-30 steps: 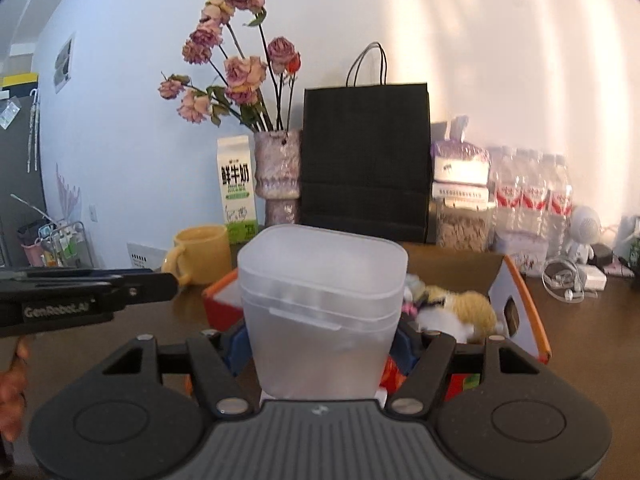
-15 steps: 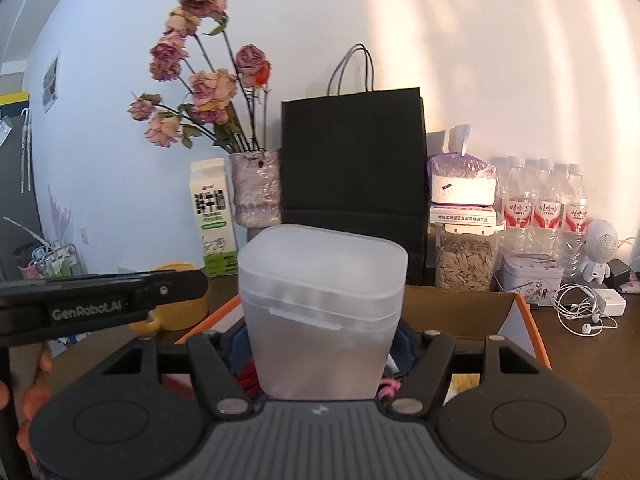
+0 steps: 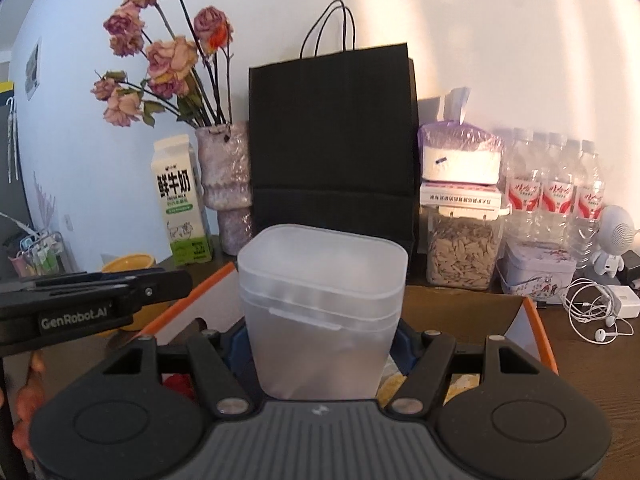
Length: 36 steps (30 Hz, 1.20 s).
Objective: Organize objects
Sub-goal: 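Carry eraser and clear container over the box and open both tools, then move both tools out of the box back toward the table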
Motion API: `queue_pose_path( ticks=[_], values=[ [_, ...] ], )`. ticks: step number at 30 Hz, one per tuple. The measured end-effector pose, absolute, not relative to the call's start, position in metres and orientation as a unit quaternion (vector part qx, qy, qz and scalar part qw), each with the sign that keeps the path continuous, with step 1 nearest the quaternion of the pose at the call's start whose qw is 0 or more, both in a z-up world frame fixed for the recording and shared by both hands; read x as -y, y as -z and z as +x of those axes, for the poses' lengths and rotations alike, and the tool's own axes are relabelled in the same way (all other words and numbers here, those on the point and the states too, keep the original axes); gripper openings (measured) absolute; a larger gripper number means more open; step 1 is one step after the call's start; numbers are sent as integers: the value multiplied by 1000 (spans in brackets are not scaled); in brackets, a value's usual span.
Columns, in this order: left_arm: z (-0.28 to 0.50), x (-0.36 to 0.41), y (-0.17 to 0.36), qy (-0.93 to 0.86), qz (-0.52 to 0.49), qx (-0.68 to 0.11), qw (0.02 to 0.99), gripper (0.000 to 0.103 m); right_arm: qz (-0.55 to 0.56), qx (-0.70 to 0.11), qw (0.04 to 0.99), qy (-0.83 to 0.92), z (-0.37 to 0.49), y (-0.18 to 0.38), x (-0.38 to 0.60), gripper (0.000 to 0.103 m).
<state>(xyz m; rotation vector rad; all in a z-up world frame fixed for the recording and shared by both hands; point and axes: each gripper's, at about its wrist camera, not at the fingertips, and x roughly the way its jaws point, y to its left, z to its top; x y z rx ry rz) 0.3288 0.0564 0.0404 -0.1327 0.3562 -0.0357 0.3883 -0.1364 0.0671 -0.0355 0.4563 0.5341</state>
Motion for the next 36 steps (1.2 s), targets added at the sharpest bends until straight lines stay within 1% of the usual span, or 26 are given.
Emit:
queue_pose_path(
  ticks=[4,5,6,7,8,9,12,16,20,25,28,30,31,32,33,36],
  values=[
    [335,-55,-38,17,-58,-183,981,29,-21,-231,938,-257,396,-66,135,67],
    [336,-54,-37,14,-56,-185,981,30,-22,-235,938,-253,399,-65,135,74],
    [338,-54,-36,12,-55,-187,981,34,-21,-238,939,-247,402,-65,137,83],
    [339,-55,-35,12,-55,-189,980,38,-17,-239,941,-240,404,-64,139,98],
    [339,-55,-35,11,-55,-190,980,47,-14,-239,942,-235,406,-64,141,99],
    [340,-55,-34,9,-55,-189,980,53,-11,-240,942,-234,408,-64,144,99],
    [341,-55,-33,7,-55,-191,980,59,-4,-237,945,-226,410,-65,150,99],
    [340,-54,-32,10,-52,-193,980,62,-1,-234,946,-226,410,-66,153,99],
    [339,-53,-32,10,-51,-192,980,67,-5,-232,946,-228,408,-67,152,100],
    [339,-53,-33,8,-51,-191,980,69,-9,-231,946,-226,407,-67,152,100],
    [337,-53,-34,6,-50,-188,981,75,-10,-227,948,-224,404,-67,154,100],
    [334,-53,-35,3,-49,-185,982,88,-14,-223,949,-221,402,-68,155,101],
    [333,-53,-36,0,-50,-182,982,92,-14,-219,951,-219,400,-69,156,102],
    [330,-53,-37,-4,-51,-176,983,101,-14,-216,952,-217,398,-69,157,103],
    [327,-52,-38,-7,-52,-169,984,103,-13,-213,953,-216,396,-70,159,103],
    [319,-53,-42,-14,-55,-157,986,103,-15,-204,956,-212,388,-70,165,103]
  ],
)
